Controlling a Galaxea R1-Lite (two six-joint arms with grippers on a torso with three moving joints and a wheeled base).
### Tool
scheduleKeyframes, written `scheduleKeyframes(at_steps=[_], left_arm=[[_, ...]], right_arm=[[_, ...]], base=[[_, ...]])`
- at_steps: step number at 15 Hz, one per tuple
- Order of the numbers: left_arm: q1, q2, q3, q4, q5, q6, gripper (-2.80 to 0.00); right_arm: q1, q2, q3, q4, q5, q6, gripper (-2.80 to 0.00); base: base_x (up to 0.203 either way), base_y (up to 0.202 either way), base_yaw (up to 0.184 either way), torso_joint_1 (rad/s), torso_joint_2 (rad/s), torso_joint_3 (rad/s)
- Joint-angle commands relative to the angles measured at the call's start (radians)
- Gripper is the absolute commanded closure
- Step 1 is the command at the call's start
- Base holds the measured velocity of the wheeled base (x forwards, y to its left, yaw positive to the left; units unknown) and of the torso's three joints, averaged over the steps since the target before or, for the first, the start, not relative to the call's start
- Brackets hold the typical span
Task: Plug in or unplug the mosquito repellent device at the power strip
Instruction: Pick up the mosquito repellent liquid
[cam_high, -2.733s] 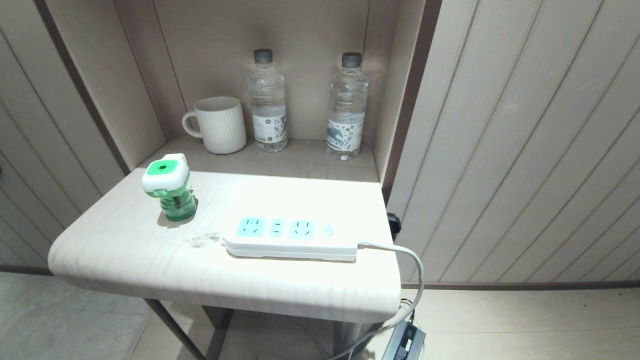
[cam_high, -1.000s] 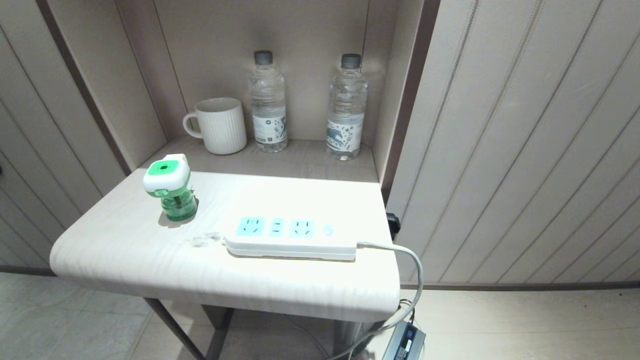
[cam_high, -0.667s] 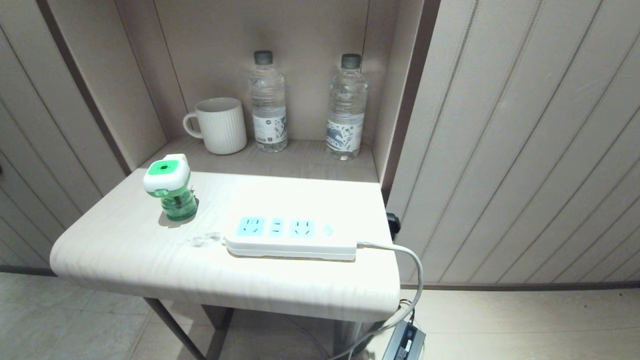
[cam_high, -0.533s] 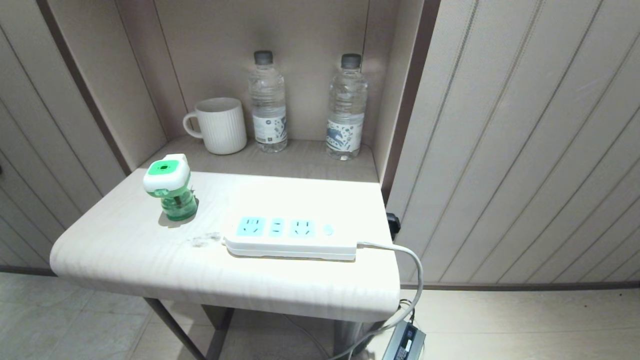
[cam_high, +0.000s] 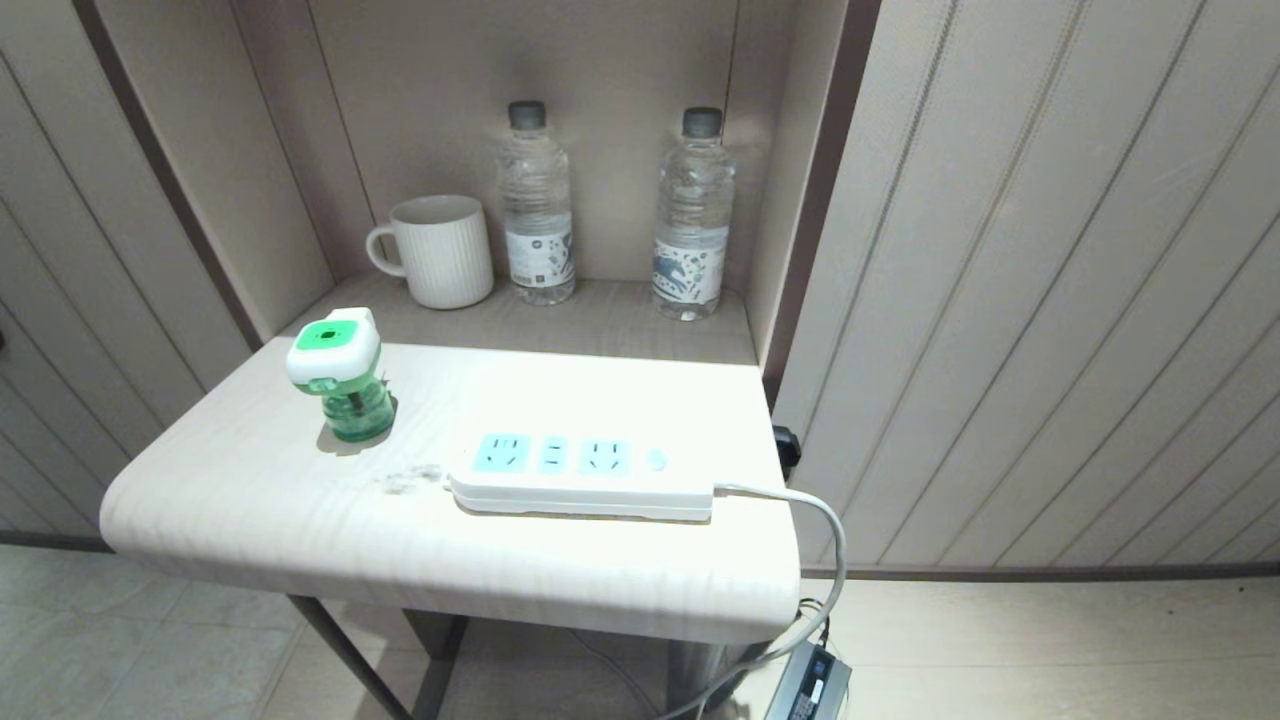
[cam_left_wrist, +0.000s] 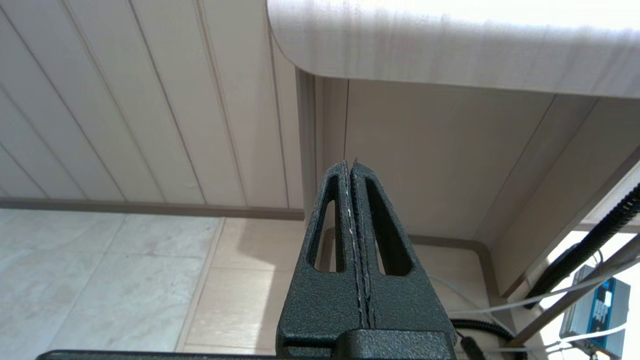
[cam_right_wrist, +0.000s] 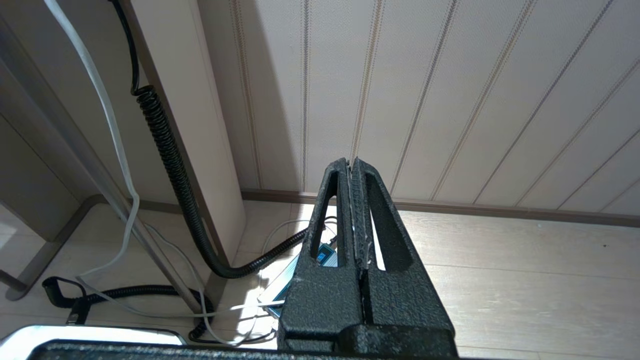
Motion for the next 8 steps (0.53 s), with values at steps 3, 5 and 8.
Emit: scheduleKeyframes(at_steps=[3,5,8], left_arm=[[0.0,0.0,0.0,-0.001,0.001,-0.001,0.0],[0.0,0.0,0.0,0.003,0.001,0.004,0.0],[0.0,0.012,-0.083,0.019,0.027,0.049,0.0]], right_arm=[[-0.001,0.002,0.0,-0.001,0.0,-0.005,0.0],[-0.001,0.0,0.0,-0.002,0.001,-0.011,0.0],[-0.001,0.001,0.0,-0.003,0.001,-0.013,0.0]], base=[[0.0,0.0,0.0,0.0,0.0,0.0],[0.0,0.0,0.0,0.0,0.0,0.0],[0.0,0.0,0.0,0.0,0.0,0.0]])
